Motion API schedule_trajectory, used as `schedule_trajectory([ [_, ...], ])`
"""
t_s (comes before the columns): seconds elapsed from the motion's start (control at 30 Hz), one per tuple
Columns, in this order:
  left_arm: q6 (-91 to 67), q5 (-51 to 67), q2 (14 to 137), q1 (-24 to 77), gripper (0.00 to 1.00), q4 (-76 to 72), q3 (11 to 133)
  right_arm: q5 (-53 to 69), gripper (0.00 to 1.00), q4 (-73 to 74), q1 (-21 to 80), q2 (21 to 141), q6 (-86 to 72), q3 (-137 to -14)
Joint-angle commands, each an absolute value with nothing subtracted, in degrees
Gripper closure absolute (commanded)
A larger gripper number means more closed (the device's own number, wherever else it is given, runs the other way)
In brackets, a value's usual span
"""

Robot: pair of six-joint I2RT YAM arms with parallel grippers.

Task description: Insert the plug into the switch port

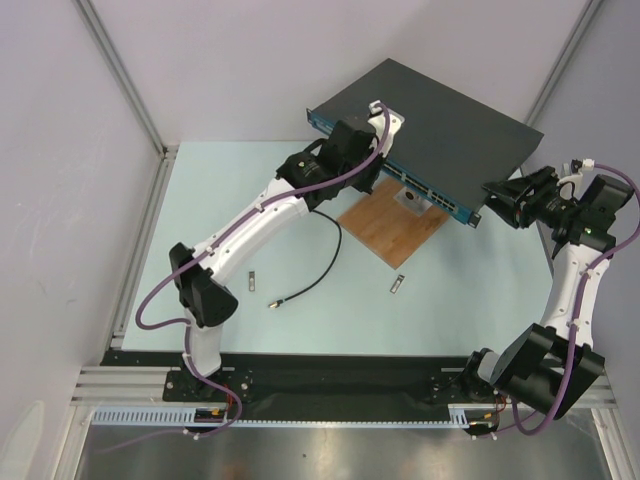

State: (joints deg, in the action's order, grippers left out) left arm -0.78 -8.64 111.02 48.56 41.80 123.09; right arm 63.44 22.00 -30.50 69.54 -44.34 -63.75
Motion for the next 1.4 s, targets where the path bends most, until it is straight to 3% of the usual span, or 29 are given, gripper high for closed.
schedule_trajectory([
  [0.0,-3.43,-1.15,112.15,49.48,1.0,31.73,125.95,65.48,1.0,20.65,-27.25,69.87,-41.84,-66.09],
  [0.5,-1.23,-1.76,113.73,48.87,1.0,25.05,121.64,65.74,1.0,21.01,-27.07,70.58,-41.48,-66.8],
  [0.9,-1.05,-0.97,116.01,48.43,0.99,20.92,124.89,66.18,1.0,21.0,-26.81,70.66,-41.49,-66.8],
  [1.07,-0.88,-0.79,115.23,48.43,0.74,23.19,125.33,66.18,1.0,21.44,-26.89,70.84,-40.96,-67.67],
  [1.3,1.93,-1.23,106.1,48.08,0.59,29.79,118.23,66.36,1.0,22.41,-27.42,71.1,-39.99,-68.55],
  [1.37,3.07,-1.23,102.5,47.99,0.51,31.11,114.72,66.62,1.0,23.11,-27.6,71.37,-39.38,-68.82],
])
